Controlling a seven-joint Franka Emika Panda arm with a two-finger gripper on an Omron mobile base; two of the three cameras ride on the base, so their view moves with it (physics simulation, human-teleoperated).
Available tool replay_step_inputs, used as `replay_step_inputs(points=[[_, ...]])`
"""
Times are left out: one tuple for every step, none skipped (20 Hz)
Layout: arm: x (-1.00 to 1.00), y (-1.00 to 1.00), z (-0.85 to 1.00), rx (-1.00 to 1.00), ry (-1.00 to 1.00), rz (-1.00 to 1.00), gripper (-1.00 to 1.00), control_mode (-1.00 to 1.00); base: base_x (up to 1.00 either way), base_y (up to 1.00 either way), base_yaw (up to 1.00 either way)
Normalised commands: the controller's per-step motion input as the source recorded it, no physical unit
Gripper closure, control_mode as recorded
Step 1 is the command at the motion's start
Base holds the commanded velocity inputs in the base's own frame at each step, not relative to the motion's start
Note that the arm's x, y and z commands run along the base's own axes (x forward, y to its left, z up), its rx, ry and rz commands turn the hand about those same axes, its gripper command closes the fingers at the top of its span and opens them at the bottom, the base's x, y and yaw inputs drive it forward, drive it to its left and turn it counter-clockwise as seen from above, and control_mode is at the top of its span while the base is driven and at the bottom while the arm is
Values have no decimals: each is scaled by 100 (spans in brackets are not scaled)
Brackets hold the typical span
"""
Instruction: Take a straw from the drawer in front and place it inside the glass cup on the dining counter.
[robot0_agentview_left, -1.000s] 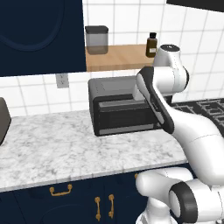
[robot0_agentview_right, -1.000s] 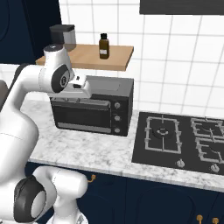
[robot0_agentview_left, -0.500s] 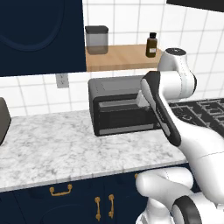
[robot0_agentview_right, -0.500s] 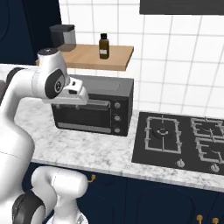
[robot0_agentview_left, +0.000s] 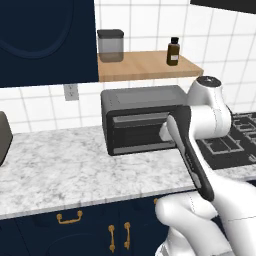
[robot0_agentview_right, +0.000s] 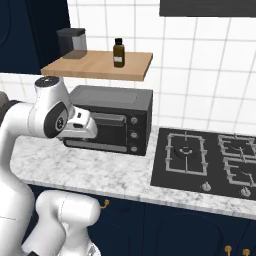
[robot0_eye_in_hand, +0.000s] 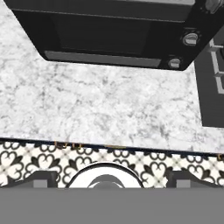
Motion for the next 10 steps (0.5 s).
replay_step_inputs(points=[[-40,0,-44,0,-8,0,-100,-100,0,0,0],[-40,0,-44,0,-8,0,-100,-100,0,0,0],[-37,0,-43,0,-8,-1,-100,-100,0,0,0],[-35,0,-42,0,-8,-1,-100,-100,0,0,0],[-31,0,-40,0,-6,-1,-100,-100,0,0,0],[-32,0,-37,0,-5,-2,-100,-100,0,0,0],[-29,0,-36,0,-5,-3,-100,-100,0,0,0],[-25,0,-34,0,-5,-3,-100,-100,0,0,0],[-24,0,-32,0,-6,-5,-100,-100,0,0,0],[-24,0,-29,0,-6,-5,-100,-100,0,0,0]])
